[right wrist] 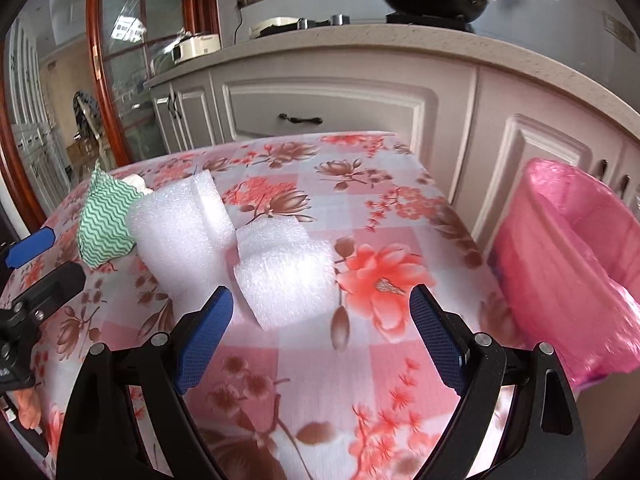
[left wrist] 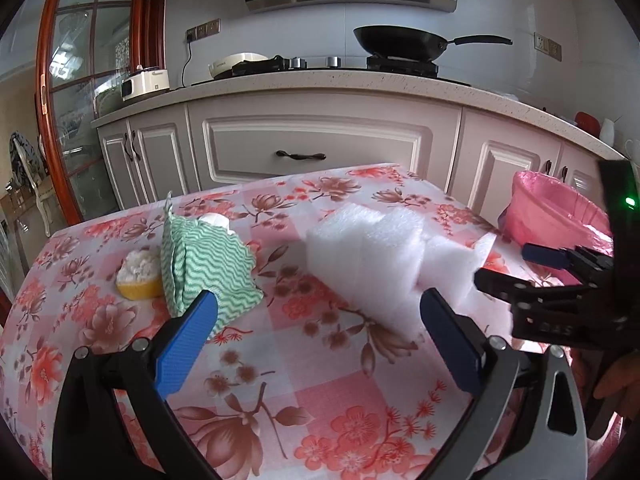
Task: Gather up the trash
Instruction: 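Grasp a white foam sheet with the right tool while the left tool grasps another, then carry both white foam sheets over the pink bin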
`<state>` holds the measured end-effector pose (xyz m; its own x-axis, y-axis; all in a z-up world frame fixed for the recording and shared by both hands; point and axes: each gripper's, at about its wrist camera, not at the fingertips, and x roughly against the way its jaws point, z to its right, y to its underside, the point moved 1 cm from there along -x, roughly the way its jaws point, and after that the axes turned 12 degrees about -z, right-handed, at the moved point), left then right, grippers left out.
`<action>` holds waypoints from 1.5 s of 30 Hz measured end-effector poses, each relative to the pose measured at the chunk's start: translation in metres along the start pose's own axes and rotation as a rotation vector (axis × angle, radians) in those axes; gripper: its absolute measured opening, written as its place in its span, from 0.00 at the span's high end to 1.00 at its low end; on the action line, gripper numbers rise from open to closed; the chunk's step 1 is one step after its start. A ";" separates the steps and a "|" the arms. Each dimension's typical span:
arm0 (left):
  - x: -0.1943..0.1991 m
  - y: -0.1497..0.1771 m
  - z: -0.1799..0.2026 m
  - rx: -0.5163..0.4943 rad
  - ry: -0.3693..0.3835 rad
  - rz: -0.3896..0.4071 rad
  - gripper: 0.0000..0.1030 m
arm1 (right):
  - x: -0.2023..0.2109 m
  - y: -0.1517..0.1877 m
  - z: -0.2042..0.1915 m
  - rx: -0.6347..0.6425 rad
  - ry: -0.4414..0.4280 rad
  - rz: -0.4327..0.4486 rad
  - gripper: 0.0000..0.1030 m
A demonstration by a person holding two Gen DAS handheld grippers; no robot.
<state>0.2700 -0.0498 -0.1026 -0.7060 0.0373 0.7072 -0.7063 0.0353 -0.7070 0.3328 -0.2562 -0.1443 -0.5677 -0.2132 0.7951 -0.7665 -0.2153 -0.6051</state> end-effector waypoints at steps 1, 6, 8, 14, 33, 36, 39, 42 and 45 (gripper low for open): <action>-0.002 -0.001 0.001 0.002 0.000 -0.002 0.05 | -0.004 -0.003 0.000 0.001 -0.005 -0.007 0.18; -0.010 0.001 -0.003 0.016 0.009 -0.020 0.05 | -0.027 -0.022 -0.001 0.016 -0.038 -0.052 0.18; -0.013 0.001 -0.005 0.017 0.001 -0.027 0.05 | -0.032 -0.028 -0.004 0.034 -0.045 -0.058 0.18; -0.021 -0.002 -0.005 0.029 -0.002 -0.045 0.05 | -0.042 -0.033 -0.002 0.038 -0.094 -0.098 0.33; -0.078 -0.053 0.061 0.056 -0.023 -0.135 0.05 | 0.043 0.016 0.053 -0.085 -0.099 0.066 0.47; -0.084 -0.058 0.070 0.046 -0.066 -0.132 0.05 | 0.046 0.020 0.056 -0.090 -0.090 0.069 0.47; -0.085 -0.054 0.071 0.034 -0.087 -0.125 0.16 | 0.048 0.025 0.061 -0.102 -0.100 0.073 0.47; -0.087 -0.048 0.067 0.021 -0.051 -0.136 0.46 | 0.049 0.029 0.062 -0.107 -0.092 0.074 0.47; -0.081 -0.043 0.061 0.029 -0.021 -0.127 0.47 | 0.049 0.032 0.062 -0.123 -0.100 0.073 0.47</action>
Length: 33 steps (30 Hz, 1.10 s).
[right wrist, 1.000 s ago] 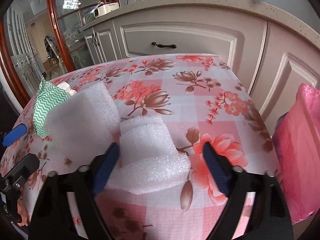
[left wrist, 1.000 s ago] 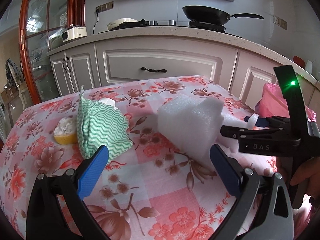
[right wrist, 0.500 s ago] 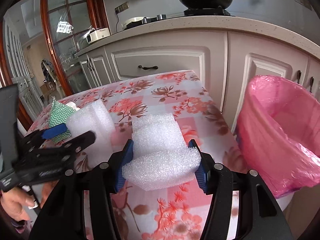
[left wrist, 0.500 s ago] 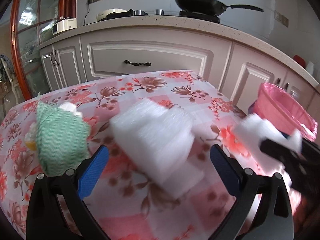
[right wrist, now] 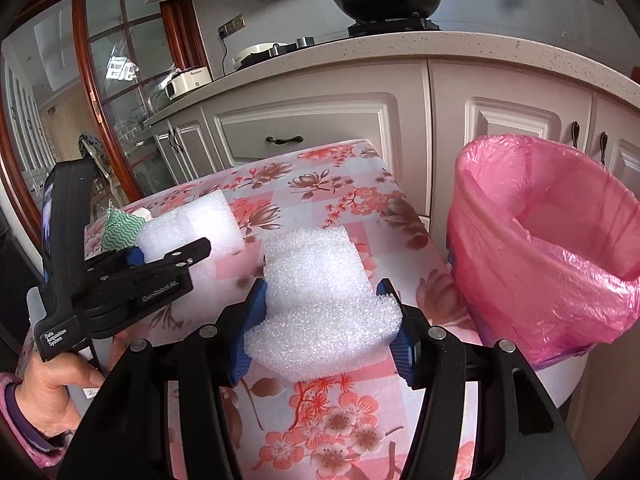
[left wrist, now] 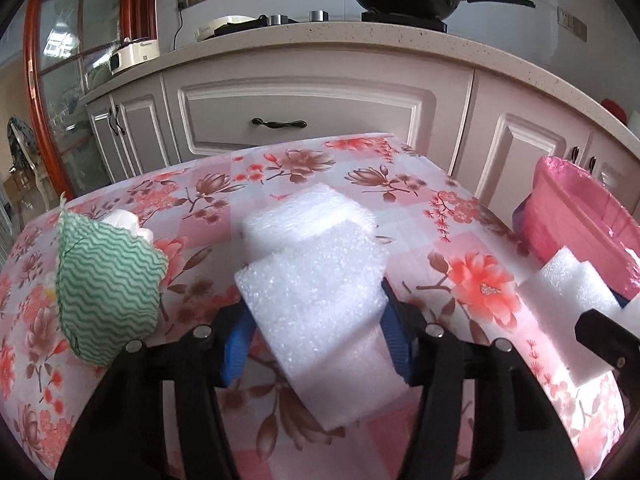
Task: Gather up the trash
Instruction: 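Carry both white foam sheets over the pink bin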
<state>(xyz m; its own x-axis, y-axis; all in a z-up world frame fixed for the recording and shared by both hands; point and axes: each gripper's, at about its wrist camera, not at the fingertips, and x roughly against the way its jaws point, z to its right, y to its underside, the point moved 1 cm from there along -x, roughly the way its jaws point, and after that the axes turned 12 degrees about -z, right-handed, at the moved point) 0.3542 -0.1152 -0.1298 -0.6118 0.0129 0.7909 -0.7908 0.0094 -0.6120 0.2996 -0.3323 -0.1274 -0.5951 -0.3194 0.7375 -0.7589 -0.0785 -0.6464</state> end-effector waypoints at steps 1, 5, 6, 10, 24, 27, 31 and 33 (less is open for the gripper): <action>0.001 0.003 -0.001 -0.003 0.005 0.000 0.47 | 0.001 0.001 -0.001 -0.002 0.000 0.001 0.47; 0.015 0.020 -0.004 -0.025 0.038 0.007 0.47 | 0.003 0.007 -0.008 -0.008 -0.001 0.004 0.47; 0.019 0.025 -0.005 -0.033 0.044 0.012 0.47 | 0.003 0.008 -0.010 -0.008 -0.002 0.003 0.47; 0.037 0.041 -0.006 -0.054 0.073 0.031 0.47 | 0.008 0.013 -0.021 -0.004 -0.003 0.006 0.47; 0.097 0.082 -0.021 -0.062 0.142 0.111 0.47 | 0.038 0.035 -0.048 0.032 0.055 0.050 0.47; 0.109 0.083 -0.019 -0.058 0.166 0.129 0.47 | 0.046 0.037 -0.052 0.050 0.074 0.068 0.47; 0.126 0.081 -0.016 -0.063 0.181 0.161 0.47 | 0.055 0.037 -0.051 0.048 0.085 0.090 0.47; 0.129 0.079 -0.012 -0.070 0.180 0.172 0.47 | 0.059 0.038 -0.048 0.040 0.086 0.100 0.47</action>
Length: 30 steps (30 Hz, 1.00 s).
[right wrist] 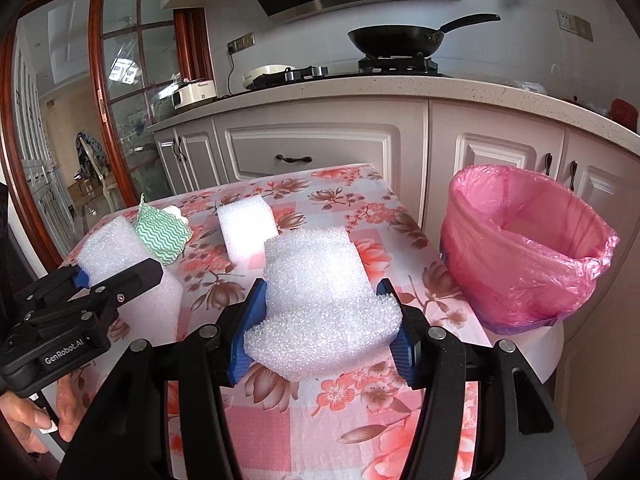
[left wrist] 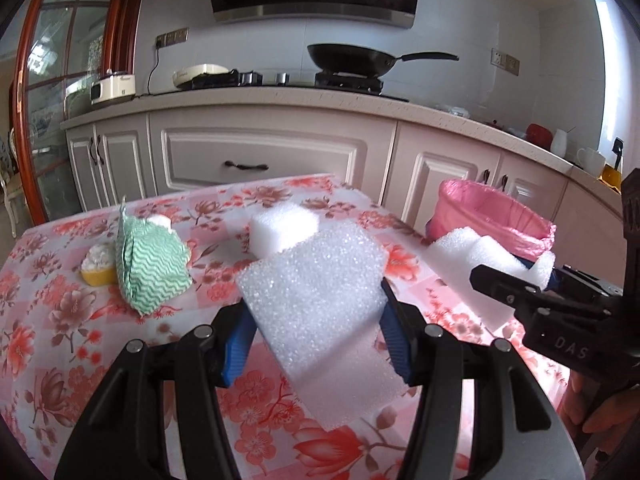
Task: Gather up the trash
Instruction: 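Carry both white foam sheets over the pink bin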
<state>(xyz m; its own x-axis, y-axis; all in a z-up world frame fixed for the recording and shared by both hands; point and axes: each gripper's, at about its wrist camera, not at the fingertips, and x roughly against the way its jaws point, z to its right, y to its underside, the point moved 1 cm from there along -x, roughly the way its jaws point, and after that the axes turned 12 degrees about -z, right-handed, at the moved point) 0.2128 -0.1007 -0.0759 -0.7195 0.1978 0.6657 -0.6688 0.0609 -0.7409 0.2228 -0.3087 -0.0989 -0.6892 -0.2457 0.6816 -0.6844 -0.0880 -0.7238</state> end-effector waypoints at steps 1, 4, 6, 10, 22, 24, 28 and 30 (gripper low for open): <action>0.002 -0.001 0.002 -0.004 0.000 0.002 0.47 | 0.001 0.000 0.001 -0.002 0.000 0.002 0.47; 0.004 -0.001 0.008 -0.014 0.005 0.004 0.47 | 0.004 0.001 0.004 -0.005 0.003 0.009 0.47; 0.005 -0.001 0.013 -0.025 0.004 0.008 0.47 | 0.006 0.004 0.004 -0.007 0.003 0.009 0.47; 0.003 0.000 0.019 -0.039 0.005 0.000 0.47 | 0.006 0.007 0.007 -0.014 0.000 0.005 0.47; -0.004 -0.003 0.023 -0.046 0.012 -0.016 0.47 | 0.012 0.007 0.021 -0.042 0.018 0.031 0.47; -0.006 -0.008 0.025 -0.049 0.019 -0.012 0.47 | 0.015 0.005 0.026 -0.048 0.025 0.039 0.47; -0.010 -0.019 0.035 -0.069 0.040 -0.006 0.47 | 0.025 0.000 0.041 -0.071 0.045 0.064 0.47; -0.012 -0.026 0.044 -0.086 0.056 -0.001 0.47 | 0.031 -0.003 0.049 -0.085 0.060 0.080 0.47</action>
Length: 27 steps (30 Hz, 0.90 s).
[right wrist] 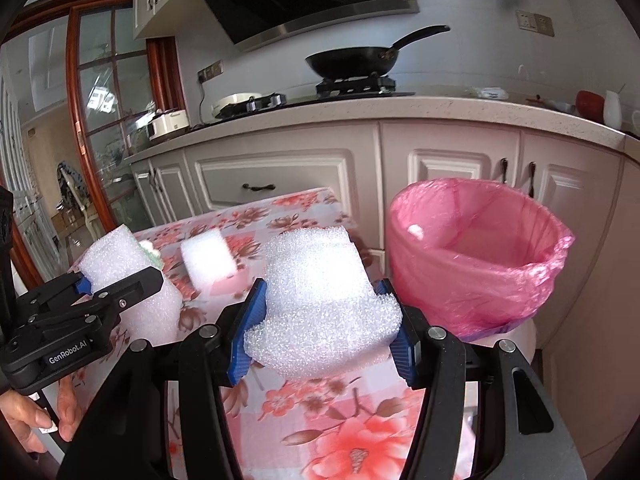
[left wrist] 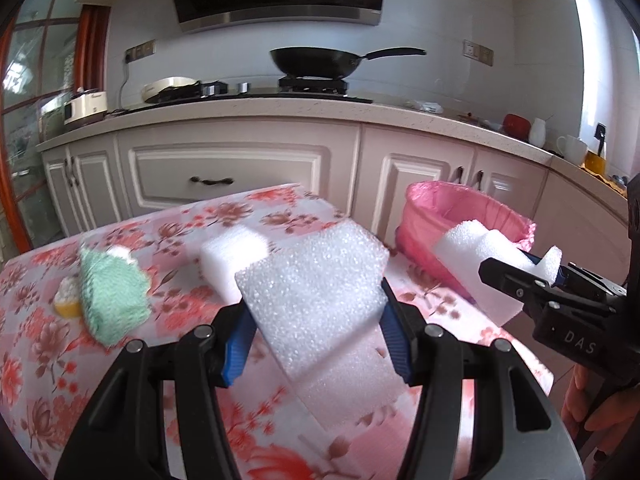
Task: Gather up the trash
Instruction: 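Carry both white foam sheets over the pink bin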
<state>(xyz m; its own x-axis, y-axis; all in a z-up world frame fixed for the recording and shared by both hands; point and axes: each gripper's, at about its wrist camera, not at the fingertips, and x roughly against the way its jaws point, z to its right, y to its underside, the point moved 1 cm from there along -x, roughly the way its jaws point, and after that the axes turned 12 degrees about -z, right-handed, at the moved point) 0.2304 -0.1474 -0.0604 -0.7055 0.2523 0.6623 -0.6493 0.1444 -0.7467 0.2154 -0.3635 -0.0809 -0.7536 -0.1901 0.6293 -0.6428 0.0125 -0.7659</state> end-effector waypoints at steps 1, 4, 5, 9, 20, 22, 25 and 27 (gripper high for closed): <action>-0.001 -0.004 0.004 -0.008 0.008 0.002 0.47 | 0.002 -0.003 0.005 -0.009 0.008 0.007 0.47; -0.007 -0.018 0.019 -0.047 0.035 0.008 0.47 | 0.008 -0.009 0.018 -0.026 0.033 0.026 0.47; -0.009 -0.022 0.024 -0.059 0.042 0.009 0.47 | 0.011 -0.012 0.024 -0.031 0.044 0.033 0.47; -0.015 -0.040 0.040 -0.100 0.074 0.011 0.47 | 0.018 -0.023 0.044 -0.056 0.073 0.058 0.47; -0.030 -0.087 0.085 -0.149 0.146 0.019 0.47 | 0.030 -0.045 0.076 -0.067 0.135 0.101 0.47; -0.036 -0.094 0.091 -0.147 0.159 0.012 0.47 | 0.030 -0.048 0.081 -0.066 0.145 0.100 0.47; -0.042 -0.102 0.098 -0.148 0.169 0.011 0.47 | 0.029 -0.051 0.091 -0.080 0.151 0.099 0.47; -0.047 -0.108 0.102 -0.151 0.177 0.012 0.47 | 0.026 -0.053 0.098 -0.090 0.160 0.091 0.47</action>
<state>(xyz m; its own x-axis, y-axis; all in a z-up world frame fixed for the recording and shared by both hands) 0.3047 -0.2726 -0.0044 -0.6430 0.4171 0.6424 -0.5824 0.2784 -0.7637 0.2435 -0.4657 -0.0371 -0.8169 -0.0254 0.5763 -0.5752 0.1118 -0.8104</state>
